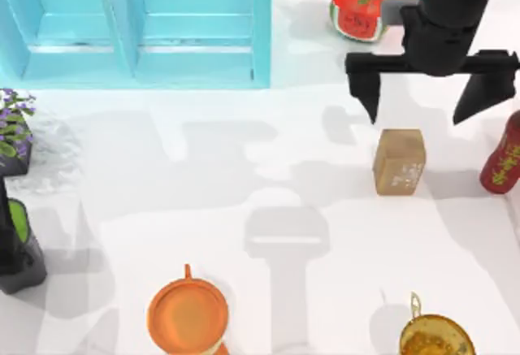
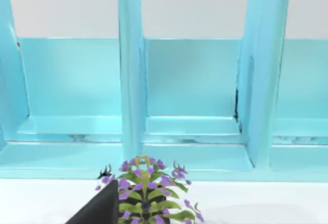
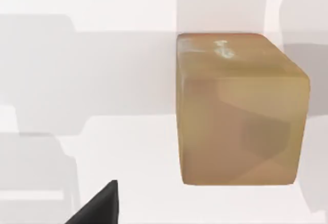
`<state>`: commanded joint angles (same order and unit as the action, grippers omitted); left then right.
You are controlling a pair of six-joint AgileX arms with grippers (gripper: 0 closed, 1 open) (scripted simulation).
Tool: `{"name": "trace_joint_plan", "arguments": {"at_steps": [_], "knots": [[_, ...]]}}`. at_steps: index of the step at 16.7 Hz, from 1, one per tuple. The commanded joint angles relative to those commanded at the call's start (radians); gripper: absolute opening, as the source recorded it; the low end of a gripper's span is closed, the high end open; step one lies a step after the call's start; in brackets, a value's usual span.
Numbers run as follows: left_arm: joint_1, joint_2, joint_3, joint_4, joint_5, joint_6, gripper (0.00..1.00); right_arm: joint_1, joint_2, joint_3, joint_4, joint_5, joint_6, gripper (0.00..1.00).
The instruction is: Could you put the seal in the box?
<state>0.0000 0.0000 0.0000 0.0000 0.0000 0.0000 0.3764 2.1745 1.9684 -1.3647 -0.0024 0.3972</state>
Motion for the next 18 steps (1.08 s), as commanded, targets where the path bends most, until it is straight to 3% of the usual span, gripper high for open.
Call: {"name": "trace_joint_plan", "arguments": {"at_steps": [8,13,18], "knots": [[0.000,0.000,0.000,0.000,0.000,0.000,1.00,0.011,0.051,-0.265,0.320,0.000,0.009,1.00],[0.000,0.000,0.000,0.000,0.000,0.000,1.00,0.008,0.056,-0.290,0.347,0.001,0.007,1.00],[0.000,0.000,0.000,0.000,0.000,0.000,1.00,0.008,0.056,-0.290,0.347,0.001,0.007,0.62]]}}
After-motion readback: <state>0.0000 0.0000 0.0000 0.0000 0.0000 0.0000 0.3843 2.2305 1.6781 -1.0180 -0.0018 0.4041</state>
